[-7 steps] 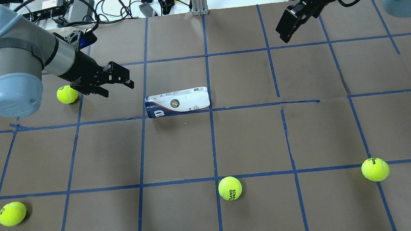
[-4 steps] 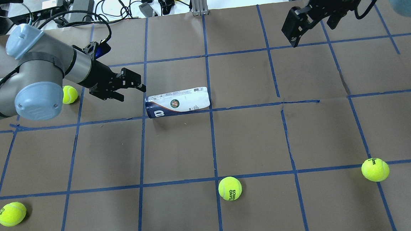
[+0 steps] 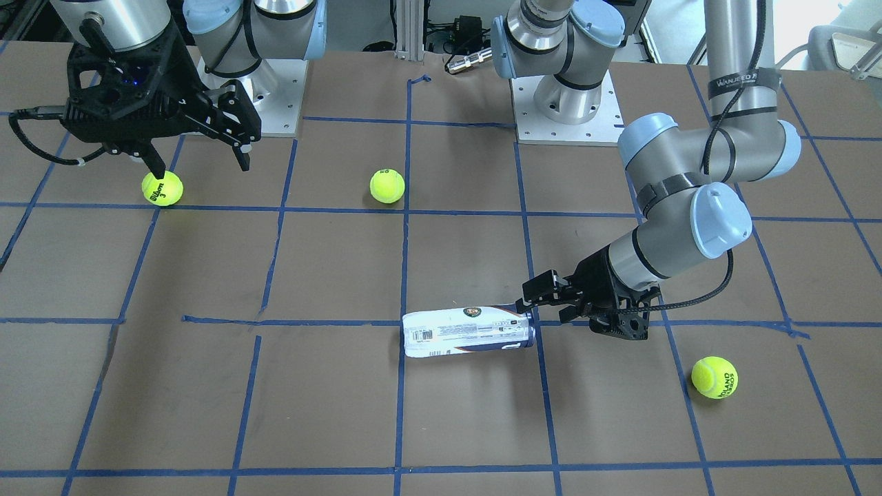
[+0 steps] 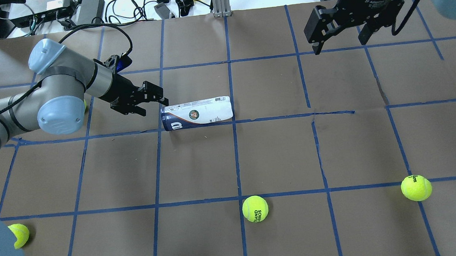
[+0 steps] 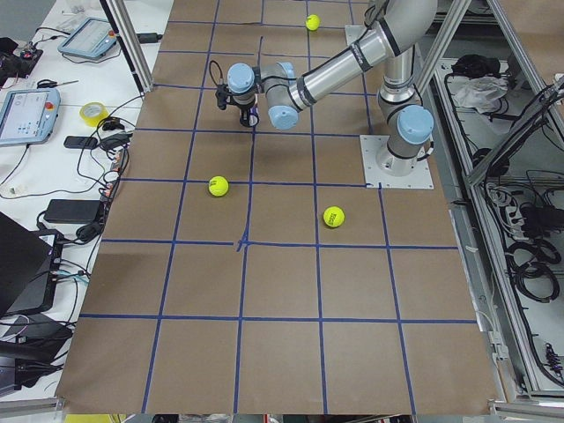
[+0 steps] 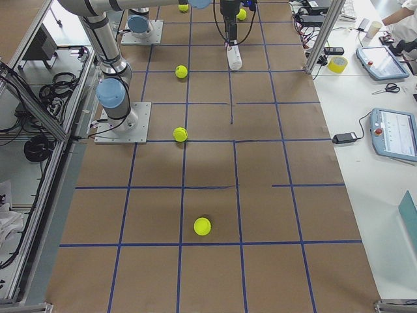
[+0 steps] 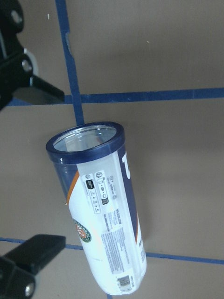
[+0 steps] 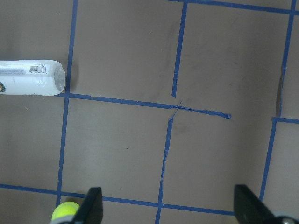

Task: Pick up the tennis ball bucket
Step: 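Reach the left gripper to the can's blue-capped end while right arm withdraws, then grasp the can's blue-capped end with the left gripper and lift it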

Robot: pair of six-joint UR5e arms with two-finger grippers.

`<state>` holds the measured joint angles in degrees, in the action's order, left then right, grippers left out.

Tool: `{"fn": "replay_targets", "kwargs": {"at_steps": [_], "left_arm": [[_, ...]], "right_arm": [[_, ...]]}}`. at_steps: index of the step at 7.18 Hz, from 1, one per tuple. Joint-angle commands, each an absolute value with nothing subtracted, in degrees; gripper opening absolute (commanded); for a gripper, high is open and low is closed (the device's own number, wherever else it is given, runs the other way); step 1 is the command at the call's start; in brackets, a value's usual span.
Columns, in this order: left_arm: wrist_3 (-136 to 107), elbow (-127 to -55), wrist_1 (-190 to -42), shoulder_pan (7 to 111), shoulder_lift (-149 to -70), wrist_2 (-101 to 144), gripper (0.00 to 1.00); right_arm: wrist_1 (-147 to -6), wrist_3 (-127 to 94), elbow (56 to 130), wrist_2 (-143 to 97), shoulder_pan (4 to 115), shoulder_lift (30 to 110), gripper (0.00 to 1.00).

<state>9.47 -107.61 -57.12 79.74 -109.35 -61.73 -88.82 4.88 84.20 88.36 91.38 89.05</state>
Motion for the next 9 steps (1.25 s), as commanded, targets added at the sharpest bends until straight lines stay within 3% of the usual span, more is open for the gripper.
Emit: {"fn": "replay_targets", "kwargs": {"at_steps": [1,5,8,9], "left_arm": [[9.2,-107.6,-56.7,79.9,-111.0,-60.0,1.00],[8.3,-107.6,-56.8,81.5,-112.3,-57.1,1.00],[6.9,-107.6,-57.7,81.8,-112.5,-56.8,0.61],[6.9,-107.5,-57.7,81.7,-112.5,-56.0,0.27]], "right_arm": [[-88.8,-1.9,84.4,88.3,91.3,89.2,1.00],[-88.2,-2.0,84.5,89.3,90.4,89.3,1.00],[-88.2,-1.8,84.5,89.3,90.4,89.3,1.00],[-88.2,-1.8,84.5,89.3,90.4,89.3,1.00]]}}
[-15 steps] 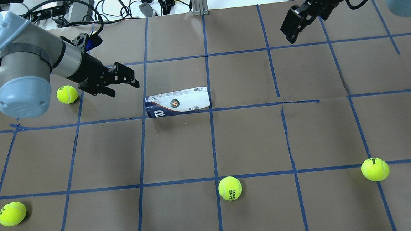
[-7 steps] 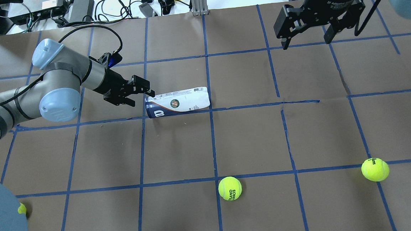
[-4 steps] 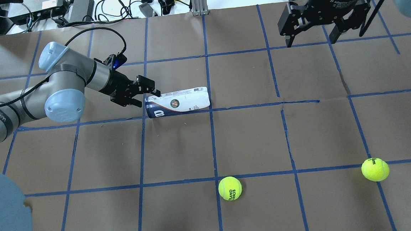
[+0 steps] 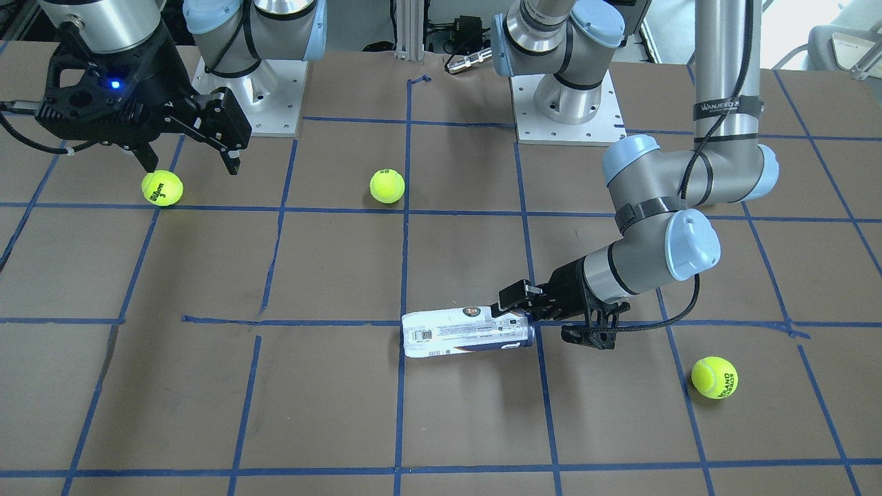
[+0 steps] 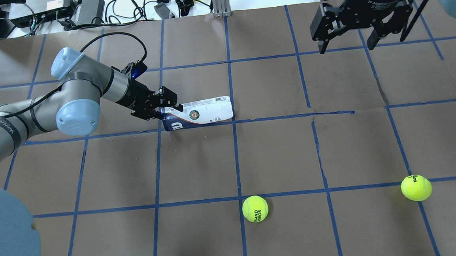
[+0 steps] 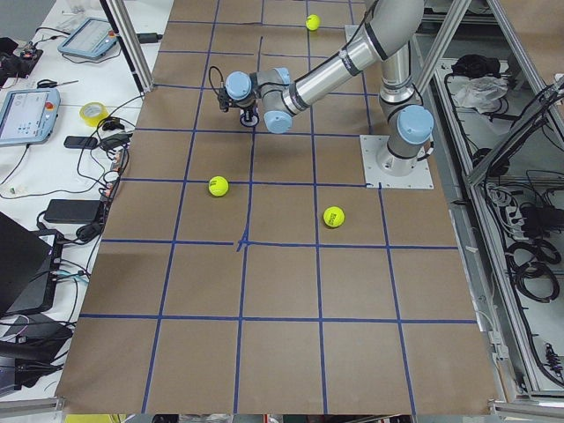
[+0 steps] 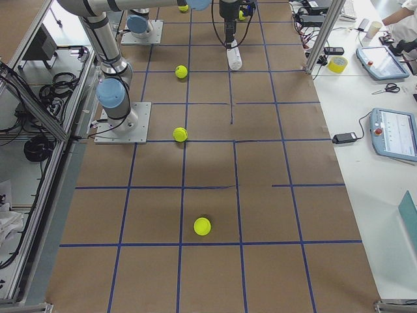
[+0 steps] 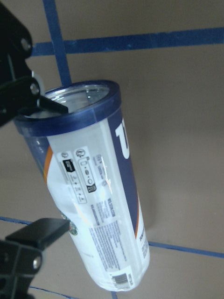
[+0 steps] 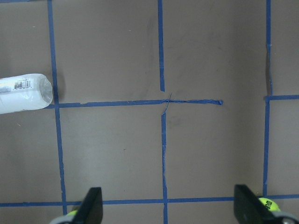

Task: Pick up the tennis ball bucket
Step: 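Grasp the can's blue-capped end with the left gripper and lift it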

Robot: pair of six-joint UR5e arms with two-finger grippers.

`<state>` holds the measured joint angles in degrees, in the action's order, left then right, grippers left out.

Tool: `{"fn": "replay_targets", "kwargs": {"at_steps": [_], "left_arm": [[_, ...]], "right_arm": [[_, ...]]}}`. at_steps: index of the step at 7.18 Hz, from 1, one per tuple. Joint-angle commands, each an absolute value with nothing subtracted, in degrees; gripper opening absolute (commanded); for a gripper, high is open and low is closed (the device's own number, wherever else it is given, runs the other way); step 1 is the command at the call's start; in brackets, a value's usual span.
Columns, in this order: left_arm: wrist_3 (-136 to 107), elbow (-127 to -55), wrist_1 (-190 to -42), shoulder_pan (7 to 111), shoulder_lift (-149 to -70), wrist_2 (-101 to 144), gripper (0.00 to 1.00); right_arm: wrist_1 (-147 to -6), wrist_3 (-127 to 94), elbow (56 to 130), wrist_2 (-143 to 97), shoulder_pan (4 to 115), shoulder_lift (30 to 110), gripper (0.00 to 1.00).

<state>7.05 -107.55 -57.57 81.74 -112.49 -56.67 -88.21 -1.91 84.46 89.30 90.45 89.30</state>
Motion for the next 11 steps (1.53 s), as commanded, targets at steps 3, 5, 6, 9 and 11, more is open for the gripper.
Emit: {"fn": "replay_targets", "kwargs": {"at_steps": [3,5,6,9,11], "left_arm": [[3.9,-103.6,-62.7,81.7,-111.6,-56.4,0.00],[-1.9,-98.2,-67.5,81.8,-110.1,-56.5,0.00],[-4.8,-96.2,-67.8,81.8,-109.5,-56.8,0.00],[-13.1,-90.2,-67.8,83.6,-108.5,-59.8,0.00],[-12.7,-88.3,-67.8,87.2,-108.8,-68.7,0.00]], "right_arm": [[-87.7,-2.0,84.6,89.3,90.4,89.4,1.00],[-87.7,-2.1,84.6,89.3,90.4,89.5,1.00],[-87.7,-2.1,84.6,89.3,90.4,89.5,1.00],[-87.6,-2.2,84.6,89.3,90.4,89.5,1.00],[-87.6,-2.2,84.6,89.3,90.4,89.5,1.00]]}}
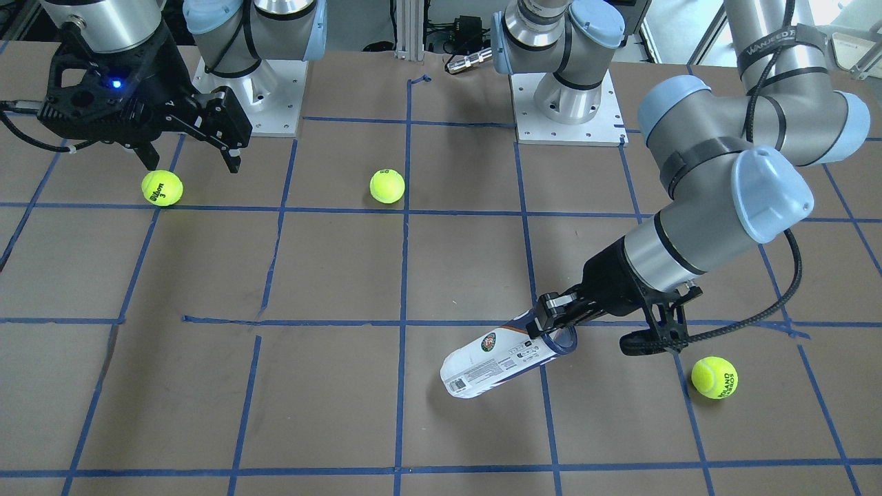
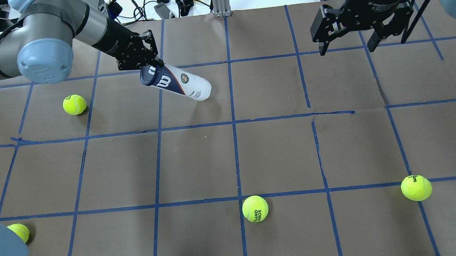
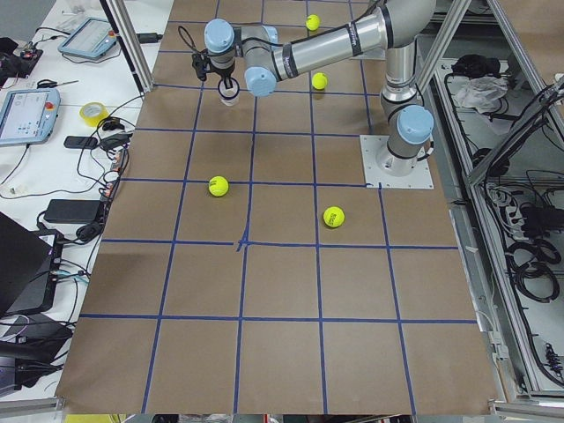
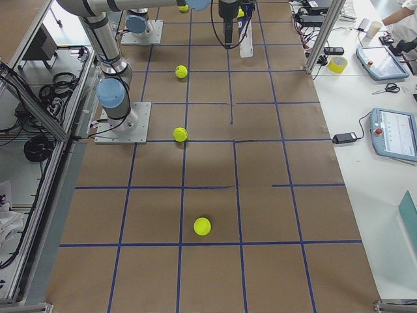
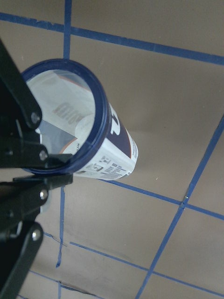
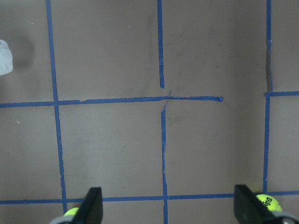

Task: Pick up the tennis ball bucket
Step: 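Swing the can upright with the left gripper and set it down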

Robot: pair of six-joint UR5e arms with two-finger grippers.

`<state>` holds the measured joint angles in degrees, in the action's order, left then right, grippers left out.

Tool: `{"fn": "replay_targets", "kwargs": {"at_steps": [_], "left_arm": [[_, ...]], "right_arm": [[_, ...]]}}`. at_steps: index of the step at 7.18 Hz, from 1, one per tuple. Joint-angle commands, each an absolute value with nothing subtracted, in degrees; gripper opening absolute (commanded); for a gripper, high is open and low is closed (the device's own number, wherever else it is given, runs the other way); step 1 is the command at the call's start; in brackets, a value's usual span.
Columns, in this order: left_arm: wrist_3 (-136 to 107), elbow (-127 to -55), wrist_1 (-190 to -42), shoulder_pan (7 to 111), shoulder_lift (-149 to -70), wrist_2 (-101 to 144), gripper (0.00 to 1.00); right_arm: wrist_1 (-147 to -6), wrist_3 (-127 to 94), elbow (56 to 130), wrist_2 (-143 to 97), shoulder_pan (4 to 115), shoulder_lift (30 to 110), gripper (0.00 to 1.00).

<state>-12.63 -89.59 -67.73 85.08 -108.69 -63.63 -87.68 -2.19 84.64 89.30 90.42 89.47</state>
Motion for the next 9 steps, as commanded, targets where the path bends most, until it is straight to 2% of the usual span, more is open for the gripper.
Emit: {"fn": "replay_targets", "kwargs": {"at_steps": [1,4,7,8,9], "left_arm": [[-11.5,-87.0,-67.9,89.4,-109.5,-75.5,0.00],[-4.2,-80.8,-75.1,96.5,-111.2,-88.9,0.00],[-4.2,-80.3,-75.1,97.8,-112.7,-88.8,0.03],[-4.3,-80.3,-75.1,98.2,-112.6,-88.9,0.40],[-5.5,-80.3,-75.0,98.8,-112.5,-88.2,0.99]], "right_arm": [[-87.7,-2.3,84.6,89.3,90.4,89.5,1.00],[-87.9,-2.3,84.6,89.2,90.4,89.5,1.00],[-87.8,-2.3,84.6,89.1,90.4,89.5,1.00],[-87.8,-2.3,84.6,89.1,90.4,89.5,1.00],[-87.8,-2.3,84.7,89.1,90.4,89.5,1.00]]}}
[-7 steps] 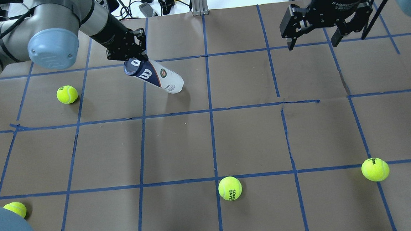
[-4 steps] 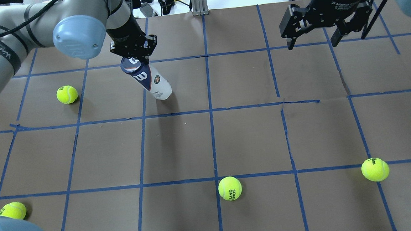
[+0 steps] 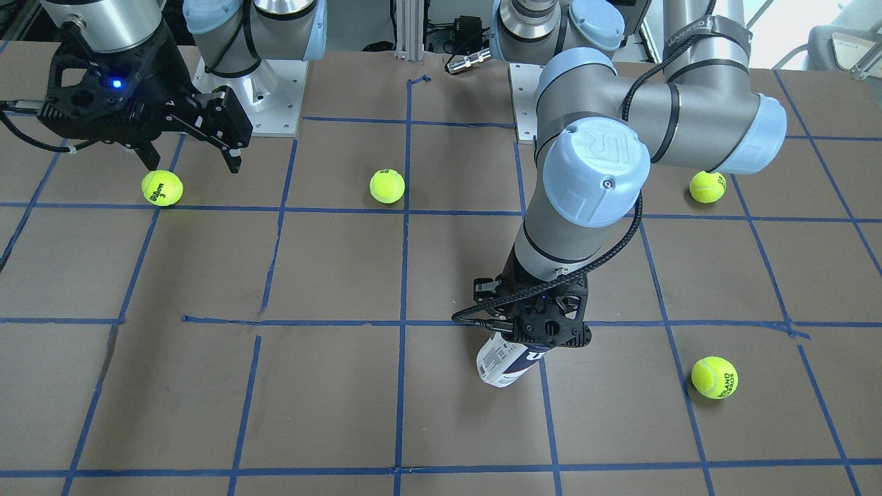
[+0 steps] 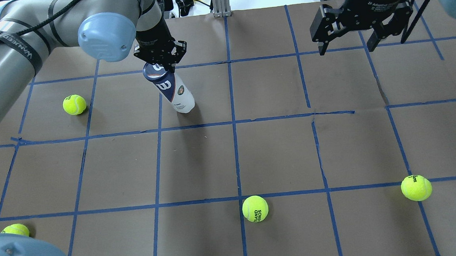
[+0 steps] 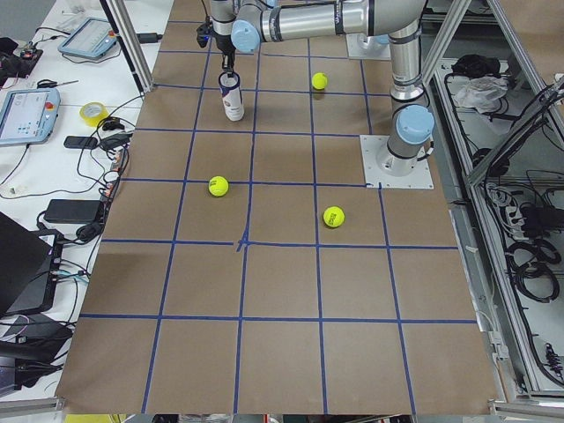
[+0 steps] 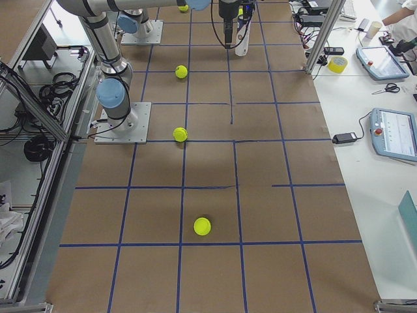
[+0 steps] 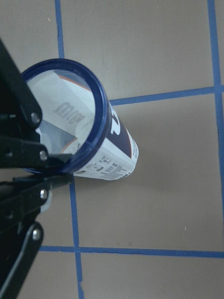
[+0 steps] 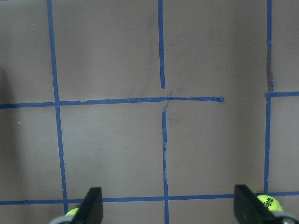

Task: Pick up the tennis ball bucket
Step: 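Swing the can upright with the left gripper and set it down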

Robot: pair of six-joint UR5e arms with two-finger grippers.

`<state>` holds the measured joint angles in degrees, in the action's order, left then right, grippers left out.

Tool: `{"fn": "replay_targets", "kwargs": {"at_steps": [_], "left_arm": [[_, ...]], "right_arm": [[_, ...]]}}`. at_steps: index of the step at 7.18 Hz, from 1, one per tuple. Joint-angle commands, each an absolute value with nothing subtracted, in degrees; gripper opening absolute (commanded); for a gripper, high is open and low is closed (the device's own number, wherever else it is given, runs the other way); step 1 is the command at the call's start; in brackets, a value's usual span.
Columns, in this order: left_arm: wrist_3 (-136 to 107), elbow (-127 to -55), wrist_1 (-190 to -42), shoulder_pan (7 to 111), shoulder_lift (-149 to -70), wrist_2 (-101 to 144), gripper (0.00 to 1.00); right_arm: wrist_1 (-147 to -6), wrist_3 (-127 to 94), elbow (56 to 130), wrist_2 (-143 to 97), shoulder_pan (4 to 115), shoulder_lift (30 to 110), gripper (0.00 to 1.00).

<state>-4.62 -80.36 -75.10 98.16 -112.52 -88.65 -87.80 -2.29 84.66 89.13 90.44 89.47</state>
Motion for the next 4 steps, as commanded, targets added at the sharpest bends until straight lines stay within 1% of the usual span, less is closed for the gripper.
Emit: {"fn": "replay_targets", "kwargs": {"at_steps": [1,4], "left_arm": [[-5.6,-80.3,-75.1,99.1,-112.1,-88.3,1.00],[-5.6,-79.9,-79.2,99.5,-108.6,-90.1,1.00]], "right_arm": [[-87.8,-2.3,84.6,89.1,90.4,89.5,1.00],[-87.7,-2.3,84.6,89.2,90.4,89.5,1.00]]}}
